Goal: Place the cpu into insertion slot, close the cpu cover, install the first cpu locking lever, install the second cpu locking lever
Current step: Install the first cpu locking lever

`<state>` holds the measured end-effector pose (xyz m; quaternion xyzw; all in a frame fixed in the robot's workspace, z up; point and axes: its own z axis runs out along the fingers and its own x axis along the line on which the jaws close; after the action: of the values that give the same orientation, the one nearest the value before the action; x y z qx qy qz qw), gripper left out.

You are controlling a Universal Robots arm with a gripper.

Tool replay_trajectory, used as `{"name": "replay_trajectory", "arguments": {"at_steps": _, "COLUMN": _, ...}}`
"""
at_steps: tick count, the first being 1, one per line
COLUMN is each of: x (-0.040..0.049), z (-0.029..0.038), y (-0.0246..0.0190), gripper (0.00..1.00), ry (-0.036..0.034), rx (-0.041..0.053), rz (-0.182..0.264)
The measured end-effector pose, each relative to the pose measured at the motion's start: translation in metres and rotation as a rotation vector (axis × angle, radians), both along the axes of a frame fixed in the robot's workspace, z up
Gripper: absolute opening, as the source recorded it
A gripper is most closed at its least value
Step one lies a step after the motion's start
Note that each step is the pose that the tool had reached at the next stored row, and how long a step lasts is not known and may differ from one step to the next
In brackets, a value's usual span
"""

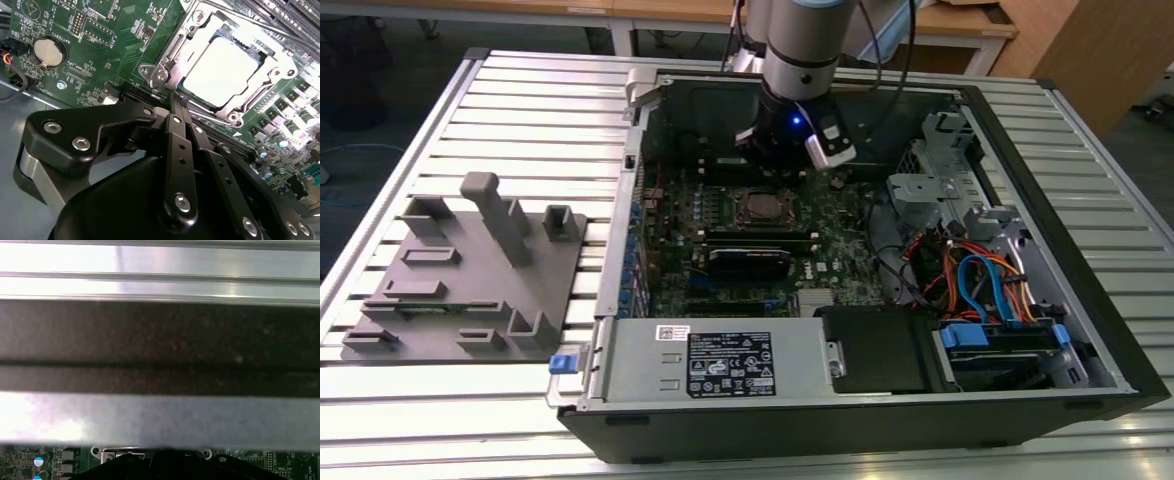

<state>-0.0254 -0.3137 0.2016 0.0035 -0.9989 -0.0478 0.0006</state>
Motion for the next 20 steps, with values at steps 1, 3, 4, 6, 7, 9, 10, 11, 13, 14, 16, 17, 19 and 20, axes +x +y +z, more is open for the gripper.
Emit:
{"name": "replay_trajectory", "arguments": {"at_steps": 1, "x": 0.0000, "z": 0.0000, "y": -0.0004, "gripper": 0.10, "ry": 0.0004, "rx": -0.0005, "rz": 0.000}}
{"name": "replay_trajectory", "arguments": {"at_steps": 3, "x": 0.0001, "z": -0.0002, "y": -0.0009, "gripper": 0.10, "ry": 0.0011, "rx": -0.0016, "rz": 0.000}}
{"name": "replay_trajectory", "arguments": {"at_steps": 4, "x": 0.0001, "z": -0.0001, "y": -0.0010, "gripper": 0.10, "ry": 0.0015, "rx": -0.0027, "rz": 0.000}}
{"name": "replay_trajectory", "arguments": {"at_steps": 6, "x": 0.0001, "z": -0.0002, "y": -0.0011, "gripper": 0.10, "ry": 0.0020, "rx": -0.0044, "rz": 0.000}}
{"name": "replay_trajectory", "arguments": {"at_steps": 7, "x": 0.0001, "z": -0.0003, "y": -0.0011, "gripper": 0.10, "ry": 0.0021, "rx": -0.0049, "rz": 0.000}}
{"name": "replay_trajectory", "arguments": {"at_steps": 9, "x": 0.0002, "z": -0.0007, "y": -0.0011, "gripper": 0.10, "ry": 0.0021, "rx": -0.0066, "rz": 0.000}}
{"name": "replay_trajectory", "arguments": {"at_steps": 10, "x": 0.0002, "z": -0.0009, "y": -0.0011, "gripper": 0.10, "ry": 0.0021, "rx": -0.0077, "rz": 0.000}}
{"name": "replay_trajectory", "arguments": {"at_steps": 11, "x": 0.0002, "z": -0.0011, "y": -0.0011, "gripper": 0.10, "ry": 0.0021, "rx": -0.0091, "rz": 0.000}}
{"name": "replay_trajectory", "arguments": {"at_steps": 13, "x": 0.0003, "z": -0.0017, "y": -0.0011, "gripper": 0.10, "ry": 0.0022, "rx": -0.0124, "rz": 0.000}}
{"name": "replay_trajectory", "arguments": {"at_steps": 14, "x": 0.0003, "z": -0.0019, "y": -0.0011, "gripper": 0.10, "ry": 0.0022, "rx": -0.0140, "rz": 0.000}}
{"name": "replay_trajectory", "arguments": {"at_steps": 16, "x": 0.0003, "z": -0.0026, "y": -0.0011, "gripper": 0.10, "ry": 0.0022, "rx": -0.0168, "rz": 0.000}}
{"name": "replay_trajectory", "arguments": {"at_steps": 17, "x": 0.0003, "z": -0.0029, "y": -0.0011, "gripper": 0.10, "ry": 0.0022, "rx": -0.0183, "rz": 0.000}}
{"name": "replay_trajectory", "arguments": {"at_steps": 19, "x": 0.0003, "z": -0.0034, "y": -0.0012, "gripper": 0.10, "ry": 0.0026, "rx": -0.0206, "rz": 0.000}}
{"name": "replay_trajectory", "arguments": {"at_steps": 20, "x": 0.0002, "z": -0.0037, "y": -0.0012, "gripper": 0.10, "ry": 0.0026, "rx": -0.0215, "rz": 0.000}}
